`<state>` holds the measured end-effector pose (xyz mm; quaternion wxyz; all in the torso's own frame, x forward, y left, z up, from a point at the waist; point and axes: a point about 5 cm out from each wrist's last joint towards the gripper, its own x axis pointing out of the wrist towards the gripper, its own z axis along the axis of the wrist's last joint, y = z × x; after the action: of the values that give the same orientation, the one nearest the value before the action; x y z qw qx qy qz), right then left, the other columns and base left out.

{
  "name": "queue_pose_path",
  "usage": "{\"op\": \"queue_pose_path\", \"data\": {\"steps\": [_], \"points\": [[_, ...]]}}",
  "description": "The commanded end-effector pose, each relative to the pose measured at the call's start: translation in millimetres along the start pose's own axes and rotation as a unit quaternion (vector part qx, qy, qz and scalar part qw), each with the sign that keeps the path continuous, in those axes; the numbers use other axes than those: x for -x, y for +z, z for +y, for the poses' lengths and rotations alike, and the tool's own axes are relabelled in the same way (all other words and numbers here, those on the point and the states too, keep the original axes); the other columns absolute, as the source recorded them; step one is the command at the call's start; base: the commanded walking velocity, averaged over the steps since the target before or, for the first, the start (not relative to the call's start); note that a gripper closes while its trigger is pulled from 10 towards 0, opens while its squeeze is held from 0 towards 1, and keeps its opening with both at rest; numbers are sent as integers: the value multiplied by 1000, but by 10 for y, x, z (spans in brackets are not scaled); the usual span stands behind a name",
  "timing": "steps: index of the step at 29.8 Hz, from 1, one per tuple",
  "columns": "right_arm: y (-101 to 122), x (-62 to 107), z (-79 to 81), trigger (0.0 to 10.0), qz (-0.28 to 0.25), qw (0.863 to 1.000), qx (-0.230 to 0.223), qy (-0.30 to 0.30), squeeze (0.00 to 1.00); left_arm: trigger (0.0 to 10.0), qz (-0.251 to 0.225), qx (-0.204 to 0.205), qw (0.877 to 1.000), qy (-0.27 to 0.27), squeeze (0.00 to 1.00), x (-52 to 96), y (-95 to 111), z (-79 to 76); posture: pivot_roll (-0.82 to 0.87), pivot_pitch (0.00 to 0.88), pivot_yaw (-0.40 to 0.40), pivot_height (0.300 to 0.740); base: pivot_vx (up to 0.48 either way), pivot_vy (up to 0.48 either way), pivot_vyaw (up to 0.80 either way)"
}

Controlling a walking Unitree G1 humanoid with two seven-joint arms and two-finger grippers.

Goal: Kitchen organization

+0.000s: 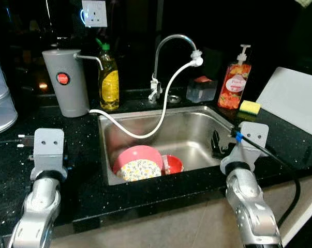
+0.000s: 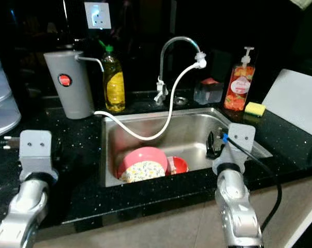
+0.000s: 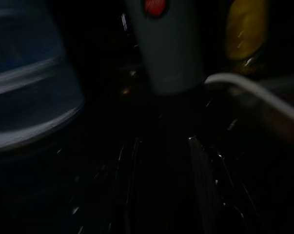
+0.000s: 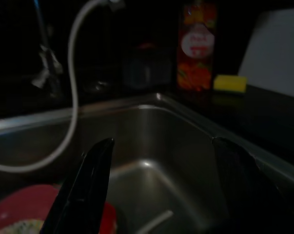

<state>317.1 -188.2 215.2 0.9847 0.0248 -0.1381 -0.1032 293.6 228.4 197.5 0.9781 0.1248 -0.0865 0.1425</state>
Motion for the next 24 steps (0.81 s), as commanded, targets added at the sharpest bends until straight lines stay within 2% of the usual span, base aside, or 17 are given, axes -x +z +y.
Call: {"op": "queue_pose_path", "data": {"steps": [1,6,19,22,24], "points": [[-60,14,-51,10000,8,1000,6,-9,0,10000,1,-18,1000,14,0,12,-45,57,-51,22,-6,740,0,0,0],[-108,39,-33,10000,11,1000,5,-1,0,10000,10,-24,999,25,0,30,-128,76,-53,26,-6,740,0,0,0],[-102,23,11,10000,7,1000,-29,9,0,10000,-10,-17,999,29,0,-19,-75,35,-54,25,-8,740,0,0,0],[-106,25,-6,10000,7,999,-31,7,0,10000,-11,-6,1000,22,0,-20,-75,17,-53,25,-9,740,0,0,0],[-108,25,-10,10000,7,999,-31,6,0,10000,-13,16,1000,10,0,-21,-56,-15,-53,25,-9,740,0,0,0]]}}
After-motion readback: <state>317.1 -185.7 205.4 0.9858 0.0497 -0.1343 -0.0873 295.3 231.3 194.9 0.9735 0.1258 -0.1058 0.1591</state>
